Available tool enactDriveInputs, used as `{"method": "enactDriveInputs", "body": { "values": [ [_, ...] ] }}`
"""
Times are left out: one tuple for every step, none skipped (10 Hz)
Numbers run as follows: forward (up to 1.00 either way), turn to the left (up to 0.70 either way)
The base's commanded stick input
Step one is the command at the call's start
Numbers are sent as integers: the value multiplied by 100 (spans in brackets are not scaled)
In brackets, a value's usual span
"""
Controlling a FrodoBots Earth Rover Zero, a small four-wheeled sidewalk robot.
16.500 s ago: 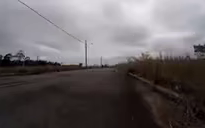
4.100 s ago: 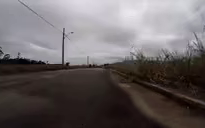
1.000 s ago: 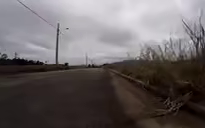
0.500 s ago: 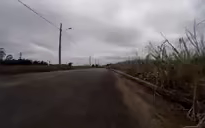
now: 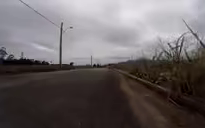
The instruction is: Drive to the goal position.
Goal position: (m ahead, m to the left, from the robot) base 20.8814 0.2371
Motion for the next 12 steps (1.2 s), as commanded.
{"method": "enactDriveInputs", "body": {
  "values": [
    [70, 0],
    [70, 0],
    [70, 0],
    [70, 0],
    [70, 0],
    [70, 0],
    [70, 0],
    [70, 0],
    [70, 0],
    [70, 0],
    [70, 0],
    [70, 0]
  ]
}}
